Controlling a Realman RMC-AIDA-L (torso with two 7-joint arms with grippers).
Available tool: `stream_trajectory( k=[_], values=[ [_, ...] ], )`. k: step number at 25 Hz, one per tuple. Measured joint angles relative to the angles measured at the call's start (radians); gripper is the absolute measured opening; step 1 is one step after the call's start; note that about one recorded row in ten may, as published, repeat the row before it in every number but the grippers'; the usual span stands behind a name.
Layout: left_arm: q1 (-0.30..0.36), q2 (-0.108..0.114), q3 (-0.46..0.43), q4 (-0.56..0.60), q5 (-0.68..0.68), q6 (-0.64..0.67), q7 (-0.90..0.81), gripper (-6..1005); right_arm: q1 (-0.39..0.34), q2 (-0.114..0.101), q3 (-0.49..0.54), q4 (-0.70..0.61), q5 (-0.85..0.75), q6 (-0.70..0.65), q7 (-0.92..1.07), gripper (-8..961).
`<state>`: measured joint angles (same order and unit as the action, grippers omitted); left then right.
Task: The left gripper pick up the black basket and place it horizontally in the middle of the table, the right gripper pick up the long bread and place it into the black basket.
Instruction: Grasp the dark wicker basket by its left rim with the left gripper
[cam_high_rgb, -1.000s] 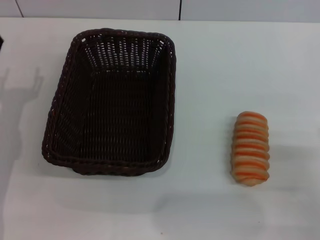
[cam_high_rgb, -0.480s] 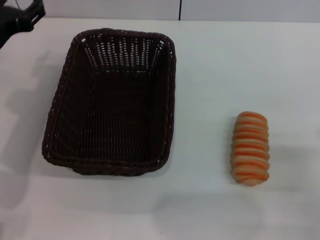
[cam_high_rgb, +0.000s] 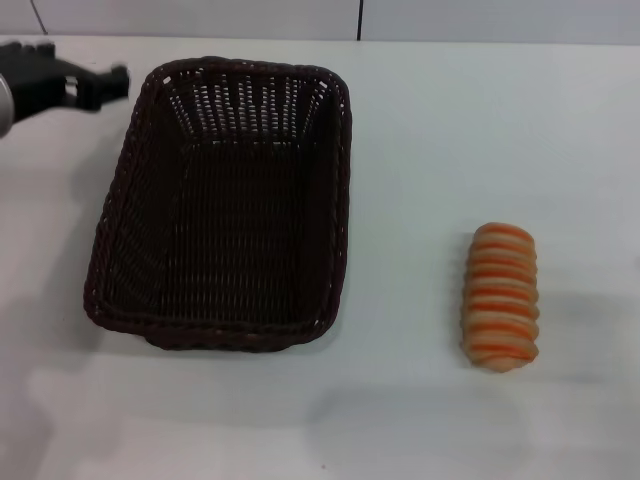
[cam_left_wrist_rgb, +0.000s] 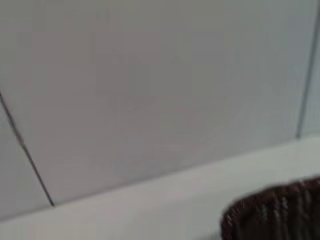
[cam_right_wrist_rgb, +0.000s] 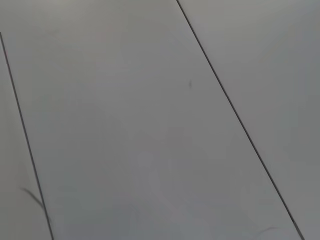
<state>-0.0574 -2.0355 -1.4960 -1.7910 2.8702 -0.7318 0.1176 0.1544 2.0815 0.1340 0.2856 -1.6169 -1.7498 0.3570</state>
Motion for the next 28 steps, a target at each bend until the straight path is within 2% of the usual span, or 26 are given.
stream_trajectory(
  k=[1,2,3,4,5,6,9,13,14,21,28],
  values=[
    [0.000,0.000,0.000,0.000,0.000,0.000,0.000,747,0.001,0.000,-0.001,-0.001,0.000,0.001,0.000,826],
    [-0.018,-0.023,-0.030,-0.018,-0.004,-0.090,0.041,746,0.001,0.000,-0.001,-0.002,0.000,0.004,0.000,826],
    [-0.018,-0.023,-0.030,-0.018,-0.004,-0.090,0.041,745,0.001,0.000,-0.002,-0.003,0.000,0.005,0.000,826],
    [-0.074,-0.023,-0.056,-0.024,-0.034,-0.257,0.066,744,0.001,0.000,-0.002,-0.005,0.000,0.010,0.000,826],
    [-0.074,-0.023,-0.056,-0.024,-0.034,-0.257,0.066,743,0.001,0.000,-0.002,-0.005,0.000,0.010,0.000,825],
    [-0.103,-0.024,-0.066,-0.025,-0.043,-0.352,0.074,741,0.001,0.000,-0.003,-0.005,0.000,0.012,0.000,825],
    [-0.122,-0.025,-0.064,-0.018,-0.045,-0.409,0.080,738,0.002,0.001,-0.005,-0.005,0.000,0.016,0.000,825],
    [-0.140,-0.027,-0.059,0.014,-0.047,-0.431,0.082,734,0.003,0.001,-0.005,-0.005,0.000,0.019,0.000,826],
    [-0.161,-0.027,-0.060,0.057,-0.048,-0.435,0.082,733,0.003,0.002,-0.005,-0.005,0.000,0.021,0.000,826],
    [-0.213,-0.027,-0.065,0.160,-0.035,-0.443,0.082,726,0.004,0.002,-0.005,-0.006,0.000,0.023,0.000,826],
    [-0.220,-0.028,-0.055,0.155,-0.012,-0.456,0.114,718,0.003,0.002,-0.005,-0.007,0.000,0.023,0.000,825]
  ],
)
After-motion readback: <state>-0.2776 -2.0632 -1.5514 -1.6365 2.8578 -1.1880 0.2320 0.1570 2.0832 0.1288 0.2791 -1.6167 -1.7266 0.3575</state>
